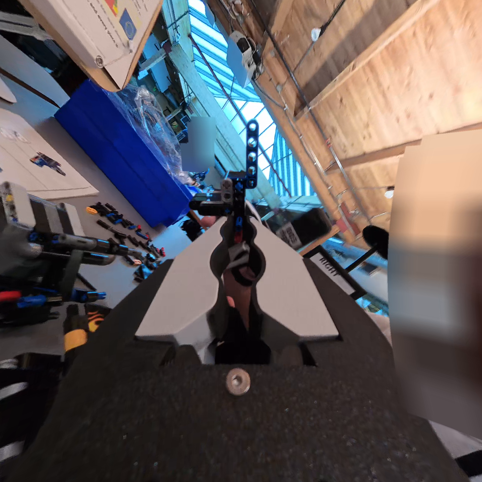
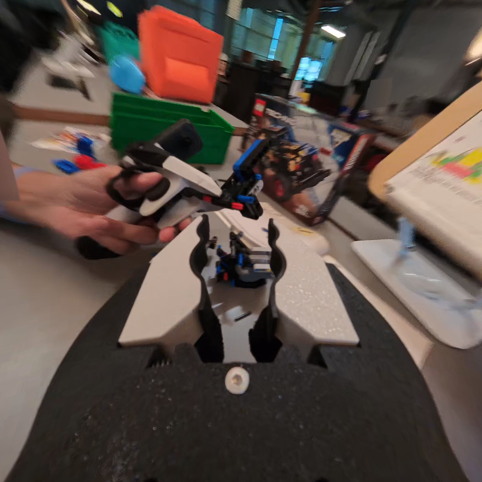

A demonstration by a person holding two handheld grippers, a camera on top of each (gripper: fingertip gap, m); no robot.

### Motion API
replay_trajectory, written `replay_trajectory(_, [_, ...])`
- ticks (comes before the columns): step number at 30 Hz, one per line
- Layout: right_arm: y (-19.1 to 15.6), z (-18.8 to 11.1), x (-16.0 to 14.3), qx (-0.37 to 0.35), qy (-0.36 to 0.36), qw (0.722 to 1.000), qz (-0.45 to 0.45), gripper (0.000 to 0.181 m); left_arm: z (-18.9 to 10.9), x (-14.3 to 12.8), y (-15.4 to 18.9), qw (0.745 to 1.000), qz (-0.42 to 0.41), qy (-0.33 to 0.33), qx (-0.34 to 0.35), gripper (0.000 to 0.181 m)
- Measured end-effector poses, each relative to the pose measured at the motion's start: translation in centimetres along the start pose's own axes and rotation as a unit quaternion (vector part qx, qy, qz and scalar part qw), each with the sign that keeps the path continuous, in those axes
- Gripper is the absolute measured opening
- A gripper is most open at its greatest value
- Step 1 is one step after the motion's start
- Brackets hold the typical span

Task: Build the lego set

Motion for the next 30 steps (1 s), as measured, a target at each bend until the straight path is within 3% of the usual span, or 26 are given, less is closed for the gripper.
replay_trajectory(4, [-1.8, 1.7, 0.7, -0.138, -0.039, 0.978, -0.149, 0.057, 0.3, 0.2, 0.3, 0.998, -0.050, 0.023, -0.017, 0.005])
replay_trajectory(9, [-1.4, 1.7, 2.2, -0.223, -0.033, 0.957, -0.180, 0.058, 0.5, 0.2, 1.6, 0.993, -0.089, 0.064, -0.033, 0.006])
replay_trajectory(19, [-4.6, 1.2, 3.3, -0.244, -0.011, 0.953, -0.178, 0.060, -0.2, -1.8, 4.0, 0.983, -0.111, 0.137, -0.058, 0.005])
replay_trajectory(23, [-5.4, 0.8, 3.8, -0.243, -0.007, 0.950, -0.194, 0.068, -0.5, -2.5, 4.8, 0.985, -0.085, 0.138, -0.053, 0.005])
replay_trajectory(30, [-6.3, 0.6, 4.4, -0.227, -0.030, 0.949, -0.217, 0.057, -0.7, -3.1, 5.6, 0.990, 0.007, 0.142, -0.019, 0.006])
Point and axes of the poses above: each gripper's, where its closed fingertips meet, z out along the fingers, x out of its top, y = z × x across the jaws, the point moved 4 cm from there along -z, back along the fingers, and after that the axes turned 4 degrees about x, right-handed, at the moved point
